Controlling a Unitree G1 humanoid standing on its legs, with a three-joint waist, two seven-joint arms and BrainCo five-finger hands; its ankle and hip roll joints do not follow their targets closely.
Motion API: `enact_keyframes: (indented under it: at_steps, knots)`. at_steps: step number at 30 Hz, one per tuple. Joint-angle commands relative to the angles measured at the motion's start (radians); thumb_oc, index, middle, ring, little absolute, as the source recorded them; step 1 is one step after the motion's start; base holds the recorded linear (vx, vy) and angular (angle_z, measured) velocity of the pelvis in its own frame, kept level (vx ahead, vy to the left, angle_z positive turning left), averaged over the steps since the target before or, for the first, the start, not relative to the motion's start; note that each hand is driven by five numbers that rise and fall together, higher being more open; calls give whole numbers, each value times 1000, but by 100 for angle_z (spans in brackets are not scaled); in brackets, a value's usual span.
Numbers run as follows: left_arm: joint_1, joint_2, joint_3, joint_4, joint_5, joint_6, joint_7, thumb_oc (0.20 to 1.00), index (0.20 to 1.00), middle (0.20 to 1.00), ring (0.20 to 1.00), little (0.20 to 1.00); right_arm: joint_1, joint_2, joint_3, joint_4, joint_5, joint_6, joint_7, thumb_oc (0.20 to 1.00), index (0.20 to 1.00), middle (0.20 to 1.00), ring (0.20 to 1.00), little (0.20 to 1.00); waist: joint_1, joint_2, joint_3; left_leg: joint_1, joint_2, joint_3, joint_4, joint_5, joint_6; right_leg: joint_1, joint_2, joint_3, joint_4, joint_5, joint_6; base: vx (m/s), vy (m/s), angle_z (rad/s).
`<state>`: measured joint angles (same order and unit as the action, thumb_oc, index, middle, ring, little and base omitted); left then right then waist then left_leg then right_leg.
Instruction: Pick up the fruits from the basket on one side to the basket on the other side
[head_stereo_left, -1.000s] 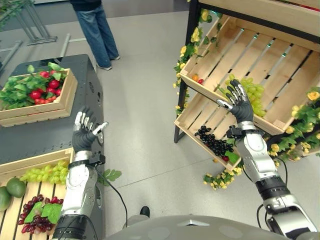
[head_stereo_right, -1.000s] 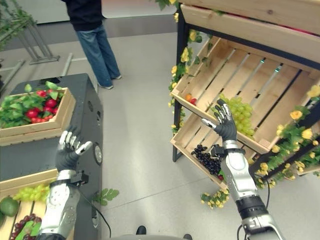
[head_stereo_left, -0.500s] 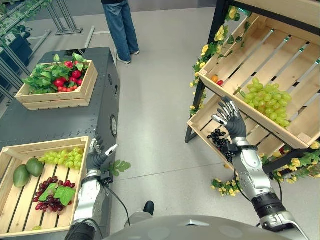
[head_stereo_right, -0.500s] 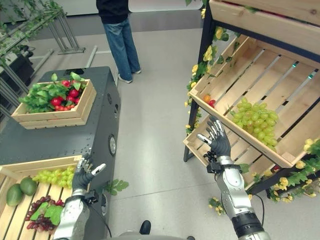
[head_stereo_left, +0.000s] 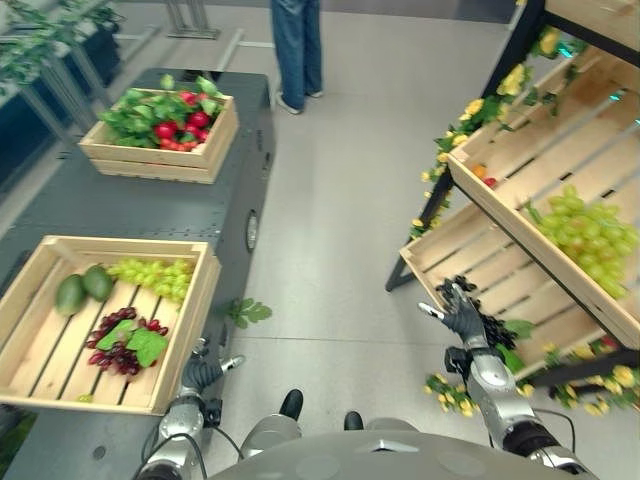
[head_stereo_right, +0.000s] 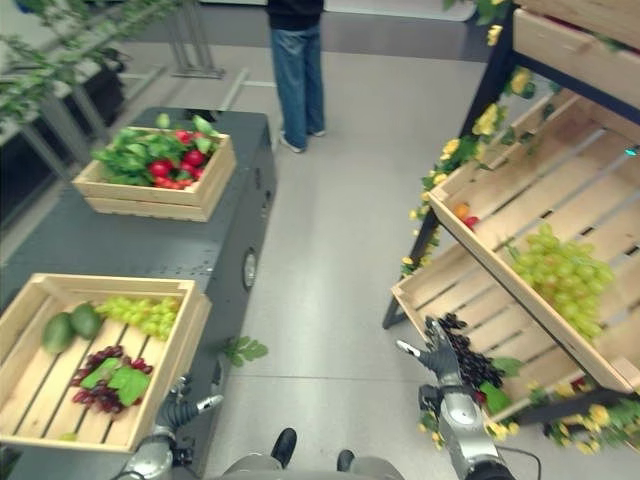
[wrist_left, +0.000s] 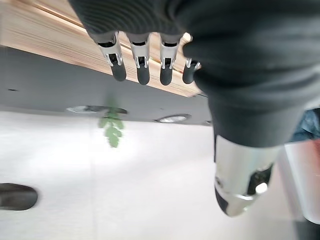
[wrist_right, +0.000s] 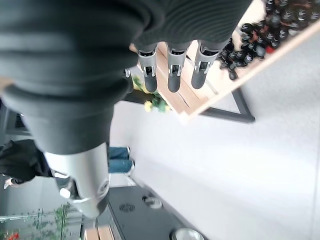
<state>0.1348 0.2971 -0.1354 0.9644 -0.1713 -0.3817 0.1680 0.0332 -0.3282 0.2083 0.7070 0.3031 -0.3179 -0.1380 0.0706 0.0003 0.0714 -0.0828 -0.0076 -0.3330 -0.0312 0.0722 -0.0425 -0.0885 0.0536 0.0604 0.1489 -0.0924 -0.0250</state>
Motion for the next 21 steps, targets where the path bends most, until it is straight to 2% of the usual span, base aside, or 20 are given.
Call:
enact_keyframes:
  at_steps: [1, 6, 13, 21]
  knots:
    - [-86, 5, -15, 26, -3, -54, -2, 1000, 1000, 1000, 1000, 1000, -12, -18, -2, -4, -31, -32, 0, 1000, 1000, 1000, 1000, 1000, -7, -51, -32, 37, -116, 8, 21, -83, 52, 22, -59, 21, -156, 113, 97, -38, -71, 9]
    - [-123, -30, -67, 118, 55, -41, -23, 1000, 1000, 1000, 1000, 1000, -22, -20, 23, 142, -90, -8, -3, 1000, 1000, 1000, 1000, 1000, -22, -46, -23, 11, -101, 53, 43, -78, 21, 62, -86, -39, -206, 133, 102, -35, -17, 32]
    - [-88, -52, -55, 259, 96, -6, -59, 1000, 1000, 1000, 1000, 1000, -35, 60, 31, 448, -117, 31, -10, 1000, 1000, 1000, 1000, 1000, -30, -49, -64, 72, -87, 69, -2, -86, 37, 100, -78, -11, -221, 131, 97, 60, 2, 1]
    - [-77, -60, -35, 291, 81, 14, -81, 1000, 1000, 1000, 1000, 1000, -43, 68, 30, 491, -130, 53, -2, 1000, 1000, 1000, 1000, 1000, -36, -56, -76, 92, -75, 74, -32, -82, 35, 103, -86, -14, -224, 132, 102, 20, 9, -2]
